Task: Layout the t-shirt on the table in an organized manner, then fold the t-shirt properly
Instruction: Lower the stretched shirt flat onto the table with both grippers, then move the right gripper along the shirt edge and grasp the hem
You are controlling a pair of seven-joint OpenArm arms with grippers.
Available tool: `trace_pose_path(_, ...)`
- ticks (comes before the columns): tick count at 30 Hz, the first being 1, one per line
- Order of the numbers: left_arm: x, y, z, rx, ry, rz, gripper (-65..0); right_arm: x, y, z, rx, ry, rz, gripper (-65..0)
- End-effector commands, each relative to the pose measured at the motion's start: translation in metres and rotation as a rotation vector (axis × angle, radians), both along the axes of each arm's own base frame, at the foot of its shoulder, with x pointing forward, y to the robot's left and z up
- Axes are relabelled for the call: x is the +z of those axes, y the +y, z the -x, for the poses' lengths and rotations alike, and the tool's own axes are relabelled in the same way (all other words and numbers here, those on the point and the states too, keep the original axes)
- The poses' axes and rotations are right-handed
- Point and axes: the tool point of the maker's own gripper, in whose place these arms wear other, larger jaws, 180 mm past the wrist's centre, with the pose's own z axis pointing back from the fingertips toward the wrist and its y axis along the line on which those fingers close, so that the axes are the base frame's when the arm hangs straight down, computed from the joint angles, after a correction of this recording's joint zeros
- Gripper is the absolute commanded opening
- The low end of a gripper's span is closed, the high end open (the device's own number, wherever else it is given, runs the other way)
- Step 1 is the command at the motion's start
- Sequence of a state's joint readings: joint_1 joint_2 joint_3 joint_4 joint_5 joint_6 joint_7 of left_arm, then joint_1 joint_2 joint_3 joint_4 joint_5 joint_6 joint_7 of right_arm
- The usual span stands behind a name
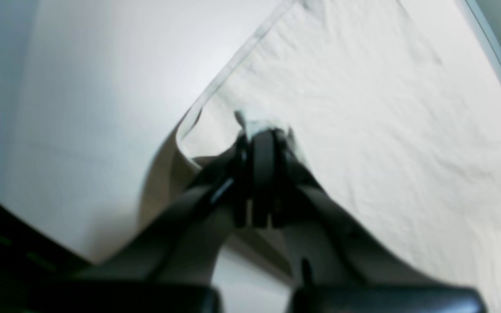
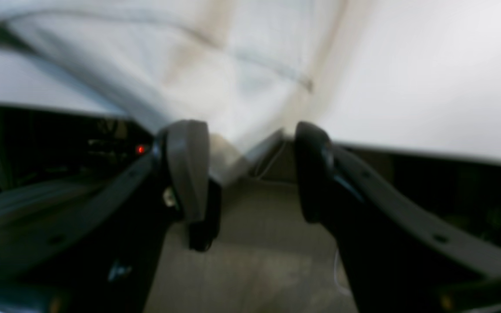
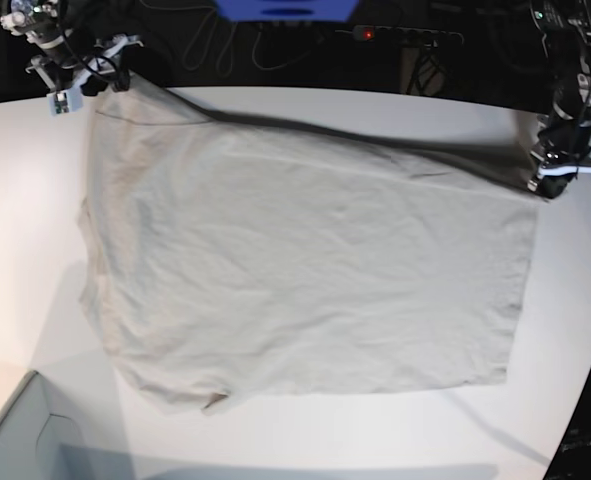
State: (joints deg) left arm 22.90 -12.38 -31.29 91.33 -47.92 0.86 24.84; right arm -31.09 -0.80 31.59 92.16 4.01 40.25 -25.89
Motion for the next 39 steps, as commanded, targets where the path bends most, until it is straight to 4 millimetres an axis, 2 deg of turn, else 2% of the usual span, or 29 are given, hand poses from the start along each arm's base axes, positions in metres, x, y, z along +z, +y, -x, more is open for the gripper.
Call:
trace_pose_path(1, 0.006, 0.005, -0.001, 0.002, -0.019, -0.019, -64.8, 0.007, -0.004, -0.010, -0.009, -0.045, 0.002, -33.0)
trace_pose_path(6, -0.007, 0.007, 0.009, 0.013, 0.019, -0.008, -64.8, 0.001, -0.004, -0.007, -0.014, -0.028, -0.008, -33.0)
trace_pose_path(11, -0.012, 0.000, 0.017, 0.024, 0.027, 0.014, -64.8, 0.000, -0.003, -0.007, -0.015, -0.027, -0.009, -34.3)
trace_pose_path(13, -0.016, -0.003, 0.022, 0.024, 0.038, 0.020, -64.8, 0.001, -0.003, -0.010, -0.014, -0.034, -0.010, -39.6)
trace_pose_path(14, -0.016, -0.003, 0.023, 0.023, 0.040, 0.019, -64.8, 0.002, -0.003, -0.012, -0.013, -0.038, -0.009, -44.3)
trace_pose_path(17, -0.018, -0.005, 0.026, 0.033, 0.042, 0.029, -64.8, 0.002, -0.004, -0.013, -0.014, -0.041, -0.008, -64.8)
trace_pose_path(22, -0.018, -0.003, 0.033, 0.034, 0.052, 0.026, -64.8, 0.015, -0.013, -0.019, 0.005, -0.069, 0.029, -65.0)
trace_pose_path(24, -0.008, -0.006, 0.028, 0.021, 0.027, 0.013, -64.8, 0.024, -0.015, -0.021, 0.017, -0.087, 0.048, -65.0)
trace_pose_path(32, 0.009, -0.006, 0.020, 0.002, -0.012, -0.013, -64.8, 0.065, -0.018, -0.048, 0.053, -0.205, 0.120, -65.0)
trace_pose_path(34, 0.018, -0.006, 0.008, -0.001, -0.047, -0.017, -64.8, 0.079, -0.017, -0.065, 0.061, -0.259, 0.134, -65.0)
trace_pose_path(39, 0.028, -0.006, -0.011, -0.001, -0.093, -0.018, -64.8, 0.097, -0.017, -0.099, 0.059, -0.349, 0.140, -65.0)
